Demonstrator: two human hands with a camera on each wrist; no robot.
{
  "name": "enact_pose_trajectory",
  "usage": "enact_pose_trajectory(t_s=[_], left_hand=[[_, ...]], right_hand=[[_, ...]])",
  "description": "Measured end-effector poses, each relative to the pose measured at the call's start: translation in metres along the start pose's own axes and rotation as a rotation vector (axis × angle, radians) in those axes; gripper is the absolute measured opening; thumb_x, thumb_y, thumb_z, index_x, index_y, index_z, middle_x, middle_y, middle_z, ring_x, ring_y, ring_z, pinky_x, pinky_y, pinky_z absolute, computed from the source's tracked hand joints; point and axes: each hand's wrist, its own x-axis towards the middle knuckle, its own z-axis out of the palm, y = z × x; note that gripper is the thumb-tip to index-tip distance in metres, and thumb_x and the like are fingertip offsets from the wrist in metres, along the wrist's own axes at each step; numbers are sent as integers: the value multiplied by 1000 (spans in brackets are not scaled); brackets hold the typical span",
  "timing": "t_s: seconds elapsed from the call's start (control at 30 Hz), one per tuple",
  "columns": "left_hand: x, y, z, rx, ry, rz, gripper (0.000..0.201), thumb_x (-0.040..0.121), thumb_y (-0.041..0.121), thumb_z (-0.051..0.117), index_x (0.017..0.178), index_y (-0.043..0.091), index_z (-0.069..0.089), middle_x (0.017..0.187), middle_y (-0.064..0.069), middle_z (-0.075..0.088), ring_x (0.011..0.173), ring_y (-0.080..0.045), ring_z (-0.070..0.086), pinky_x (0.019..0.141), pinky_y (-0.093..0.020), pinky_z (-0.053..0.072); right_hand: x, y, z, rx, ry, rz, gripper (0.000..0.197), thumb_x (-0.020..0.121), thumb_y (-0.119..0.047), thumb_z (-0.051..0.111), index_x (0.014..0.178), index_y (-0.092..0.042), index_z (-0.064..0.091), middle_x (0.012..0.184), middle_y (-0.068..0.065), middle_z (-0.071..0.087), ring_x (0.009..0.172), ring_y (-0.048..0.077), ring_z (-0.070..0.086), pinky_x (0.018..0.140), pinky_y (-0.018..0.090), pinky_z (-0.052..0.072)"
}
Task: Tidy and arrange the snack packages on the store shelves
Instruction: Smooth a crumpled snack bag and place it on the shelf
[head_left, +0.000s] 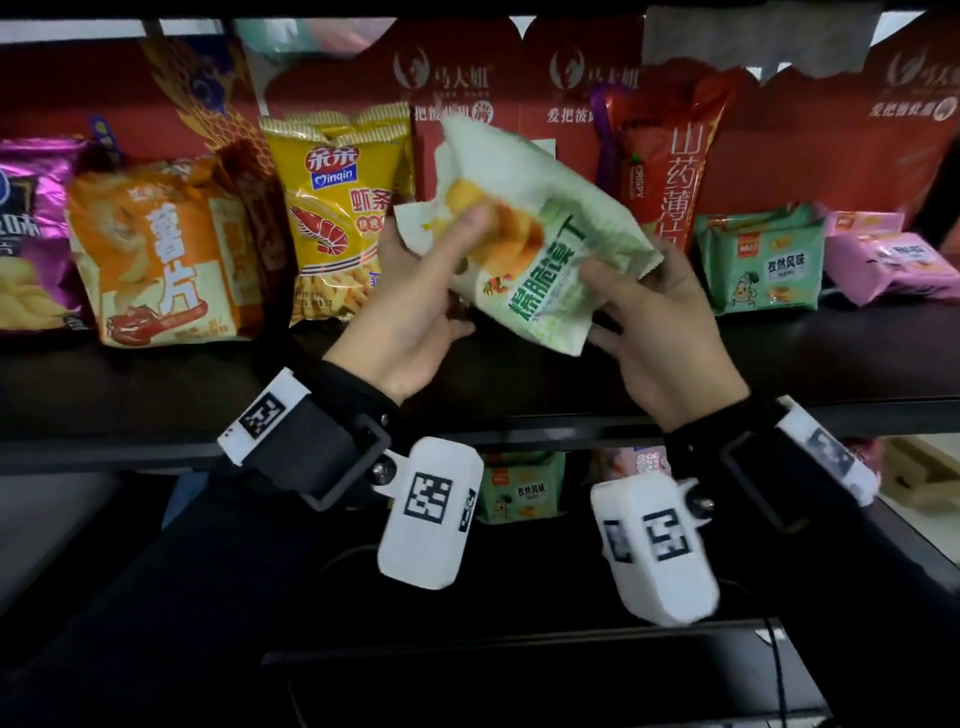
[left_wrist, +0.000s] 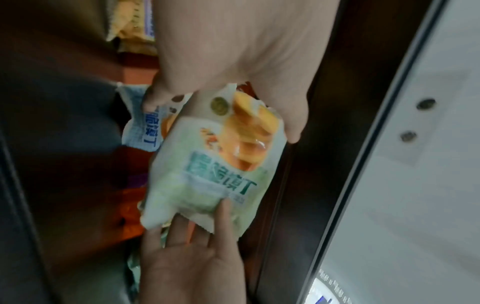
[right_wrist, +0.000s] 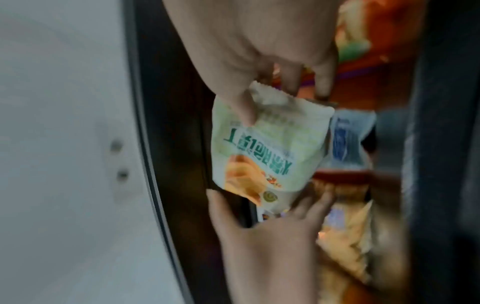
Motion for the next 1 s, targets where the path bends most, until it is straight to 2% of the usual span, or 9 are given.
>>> enact_pose_trajectory(t_s=[0.1, 0.17, 0.33, 0.43, 0.57, 0.7, 0.77, 0.9, 1.0], left_hand=[[0, -2, 6, 2, 33, 80, 75, 85, 7, 68, 145, 19, 25, 133, -7, 59, 116, -25, 61, 95, -57, 49], [2, -6, 6, 1, 39, 94, 70, 87, 1, 66, 146, 12, 29, 132, -11, 60, 116, -26, 62, 97, -52, 50], [-1, -22, 12, 171, -37, 87, 51, 88, 18, 67, 135, 10, 47, 124, -4, 65, 112, -16, 64, 97, -36, 51], [-2, -30, 10, 517, -44, 151, 48, 90, 45, 58, 130, 20, 51, 113, 13, 66, 102, 3, 62, 85, -19, 47], [1, -44, -7, 894, -85, 198, 28, 92, 33, 61, 115, 17, 63, 109, 5, 65, 103, -6, 59, 89, -15, 39], [3, -51, -15, 1067, -144, 185, 16, 95, 28, 57, 100, 20, 71, 109, 8, 69, 109, -9, 59, 93, -20, 39], [4, -52, -15, 1111, -161, 168, 18, 95, 31, 55, 98, 24, 72, 107, 12, 68, 109, -9, 58, 89, -22, 38], [5, -53, -17, 1104, -163, 168, 17, 95, 32, 56, 94, 28, 73, 103, 15, 67, 107, -8, 58, 84, -20, 34], [6, -54, -18, 1102, -174, 170, 17, 94, 32, 56, 94, 30, 73, 107, 14, 68, 110, -9, 57, 85, -21, 35]], right_hand=[[0, -1, -5, 90, -74, 278, 41, 92, -13, 60, 131, -15, 49, 116, 4, 69, 101, 20, 69, 82, 40, 58], [-1, -1, -9, -105, -68, 184, 51, 87, -17, 67, 132, -22, 45, 117, -1, 66, 99, 15, 69, 81, 35, 58], [-7, -6, -19, -323, -170, -45, 40, 89, -17, 64, 127, -26, 53, 112, -4, 69, 99, 10, 68, 74, 22, 55], [-11, -10, -39, -366, -39, -186, 47, 88, -16, 64, 133, -22, 50, 122, 1, 64, 109, 16, 64, 86, 30, 54], [-19, -26, -87, -504, 373, -302, 48, 82, -25, 58, 129, -21, 54, 120, 4, 65, 107, 17, 62, 98, 40, 49], [-15, -35, -122, -808, 512, -61, 40, 90, -19, 46, 129, -10, 51, 124, 17, 59, 114, 33, 55, 99, 44, 43], [-16, -34, -119, -1097, 572, -76, 44, 90, -20, 50, 132, -9, 48, 135, 23, 48, 125, 38, 45, 100, 44, 37], [-25, -28, -90, -1627, 388, -214, 42, 89, -32, 56, 131, -31, 54, 154, 4, 29, 145, 31, 9, 107, 66, 11], [-25, -22, -90, -1754, 286, -75, 39, 91, -35, 51, 130, -34, 53, 147, -6, 40, 140, 24, 23, 107, 62, 16]])
